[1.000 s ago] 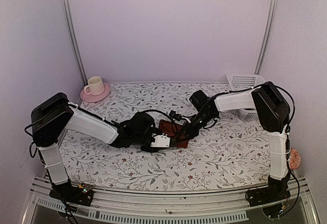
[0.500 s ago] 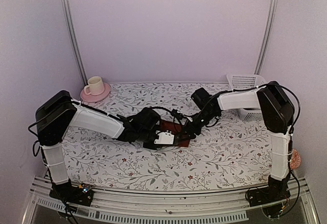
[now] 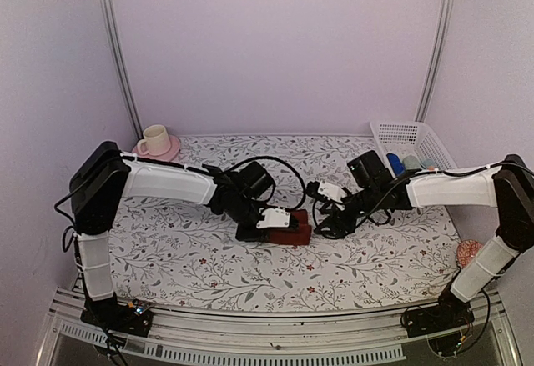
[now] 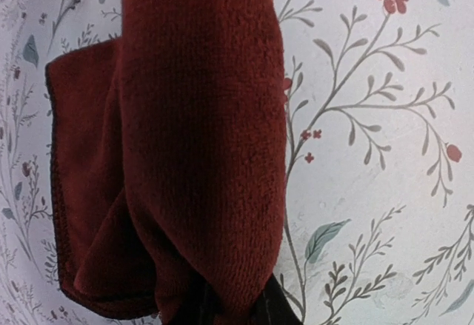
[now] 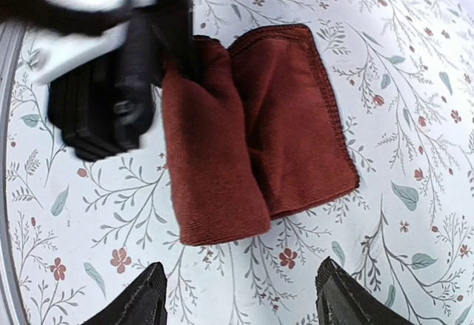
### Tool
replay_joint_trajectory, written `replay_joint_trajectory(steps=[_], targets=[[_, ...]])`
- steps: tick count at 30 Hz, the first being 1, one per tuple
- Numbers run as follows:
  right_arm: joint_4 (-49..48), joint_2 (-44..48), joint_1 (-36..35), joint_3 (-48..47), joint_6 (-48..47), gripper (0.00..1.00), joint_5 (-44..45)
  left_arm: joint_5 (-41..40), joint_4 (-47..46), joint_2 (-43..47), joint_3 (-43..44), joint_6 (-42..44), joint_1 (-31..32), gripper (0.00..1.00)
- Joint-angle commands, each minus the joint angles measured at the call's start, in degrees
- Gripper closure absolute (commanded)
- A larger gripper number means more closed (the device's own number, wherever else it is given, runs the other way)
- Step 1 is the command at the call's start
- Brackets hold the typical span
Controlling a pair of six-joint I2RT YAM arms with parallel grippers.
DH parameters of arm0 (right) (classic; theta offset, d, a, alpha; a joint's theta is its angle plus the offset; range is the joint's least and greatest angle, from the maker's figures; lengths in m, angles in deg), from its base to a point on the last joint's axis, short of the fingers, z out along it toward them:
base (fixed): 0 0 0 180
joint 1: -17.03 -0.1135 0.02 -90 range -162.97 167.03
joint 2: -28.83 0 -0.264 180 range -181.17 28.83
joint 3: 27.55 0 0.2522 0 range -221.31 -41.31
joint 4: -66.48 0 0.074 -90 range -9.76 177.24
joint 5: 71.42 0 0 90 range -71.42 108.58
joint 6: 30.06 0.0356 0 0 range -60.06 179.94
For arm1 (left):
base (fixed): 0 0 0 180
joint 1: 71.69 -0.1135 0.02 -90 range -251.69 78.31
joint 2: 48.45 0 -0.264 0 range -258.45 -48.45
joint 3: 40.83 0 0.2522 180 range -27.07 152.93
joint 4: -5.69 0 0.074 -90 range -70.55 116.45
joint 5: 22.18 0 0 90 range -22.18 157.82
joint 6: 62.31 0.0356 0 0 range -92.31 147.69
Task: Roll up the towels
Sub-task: Roll the towel at the center of the board.
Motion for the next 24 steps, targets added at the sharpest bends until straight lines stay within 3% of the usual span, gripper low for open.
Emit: replay_joint_trajectory(steps=[1, 6, 14, 24], targets=[[-12.0, 4.6, -5.6, 7.7, -7.2, 0.30, 6.1, 8.4, 14.0, -6.0, 5.9, -4.4, -1.9, 0.84], [-21.1, 5.8, -10.0, 14.2, -11.7, 0.30, 6.9, 12.2, 20.2, -10.6, 12.4, -5.6, -3.9, 0.82], [-30.2, 1.5, -14.8, 16.7, -16.5, 0.30, 15.7, 17.6, 27.2, -15.0, 20.0, -5.7, -6.6, 0.81], [-32.5, -5.5, -17.6, 10.5, -22.1, 0.30, 24.2, 19.7, 32.4, -20.6, 27.6, -5.1, -8.7, 0.80]])
